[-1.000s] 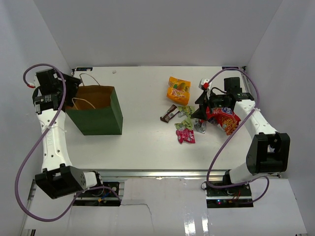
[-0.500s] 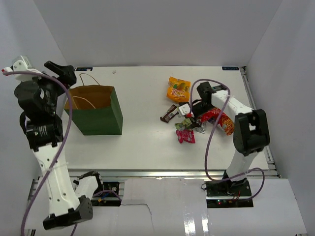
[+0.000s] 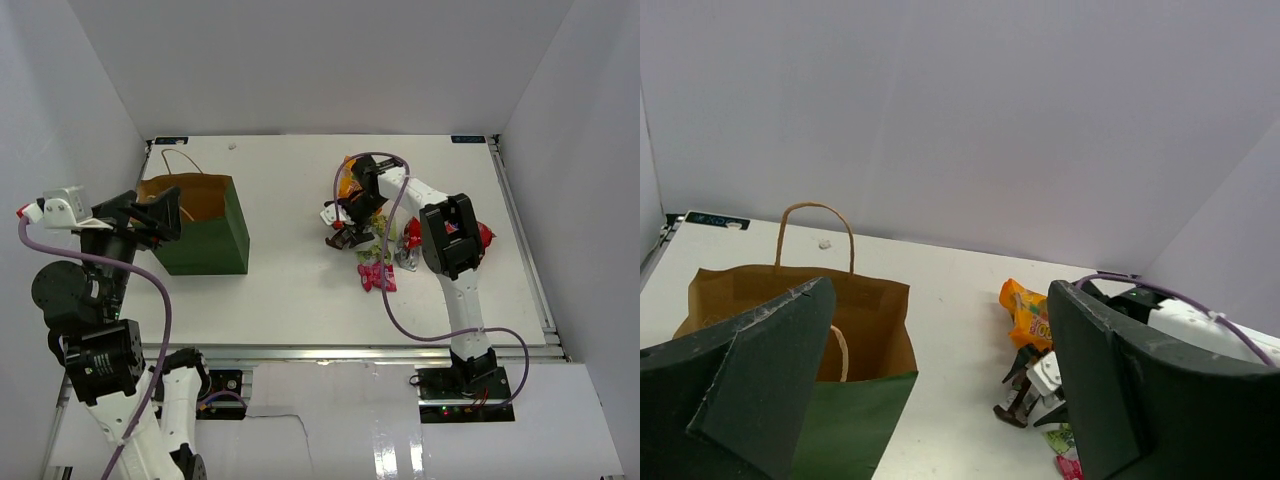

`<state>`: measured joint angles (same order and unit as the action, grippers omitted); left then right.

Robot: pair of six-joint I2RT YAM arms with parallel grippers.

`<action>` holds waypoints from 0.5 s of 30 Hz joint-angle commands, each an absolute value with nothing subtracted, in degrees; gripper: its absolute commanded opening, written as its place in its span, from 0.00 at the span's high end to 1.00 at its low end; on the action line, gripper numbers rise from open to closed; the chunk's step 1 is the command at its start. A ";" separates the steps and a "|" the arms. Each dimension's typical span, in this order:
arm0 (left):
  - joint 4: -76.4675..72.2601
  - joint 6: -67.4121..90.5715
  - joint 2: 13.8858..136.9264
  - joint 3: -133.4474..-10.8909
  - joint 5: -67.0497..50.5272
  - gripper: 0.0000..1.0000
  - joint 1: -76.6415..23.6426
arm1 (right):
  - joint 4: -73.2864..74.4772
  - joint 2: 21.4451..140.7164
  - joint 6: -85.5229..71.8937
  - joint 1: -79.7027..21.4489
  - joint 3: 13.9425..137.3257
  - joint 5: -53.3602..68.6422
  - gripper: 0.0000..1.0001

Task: Place the snacks into the paper bag

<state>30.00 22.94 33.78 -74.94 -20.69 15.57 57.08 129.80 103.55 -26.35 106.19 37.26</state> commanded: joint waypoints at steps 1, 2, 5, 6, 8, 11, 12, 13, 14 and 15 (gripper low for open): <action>31.90 22.94 33.75 -74.97 -22.94 0.02 15.47 | 59.85 132.27 99.50 -26.63 110.38 34.46 0.09; 31.90 23.03 33.75 -75.06 -23.11 0.02 15.47 | 60.11 132.80 98.80 -26.72 111.43 34.19 0.10; 31.91 23.47 34.19 -75.50 -23.55 0.02 15.56 | 60.99 134.56 97.21 -26.81 112.84 33.22 0.19; 31.90 23.55 34.36 -75.67 -23.73 0.02 15.47 | 61.52 135.08 97.03 -26.89 113.03 33.05 0.22; 31.90 23.82 34.54 -76.20 -23.91 0.02 15.47 | 62.40 135.35 96.59 -26.81 113.29 33.22 0.36; 31.82 24.34 34.72 -76.46 -24.08 0.02 15.47 | 64.07 134.74 96.59 -26.98 112.59 34.54 0.53; 31.82 24.52 34.72 -76.55 -24.08 0.02 15.47 | 64.59 134.04 96.68 -27.07 111.63 35.06 0.58; 31.73 24.61 34.80 -76.64 -24.26 0.02 15.47 | 64.60 133.51 96.42 -27.24 111.10 36.29 0.60; 31.55 24.78 35.07 -76.81 -24.34 0.02 15.47 | 64.51 132.90 96.16 -27.51 110.57 36.91 0.62; 31.47 25.13 35.07 -76.99 -24.52 0.02 15.47 | 64.25 131.67 95.63 -27.68 110.04 37.70 0.66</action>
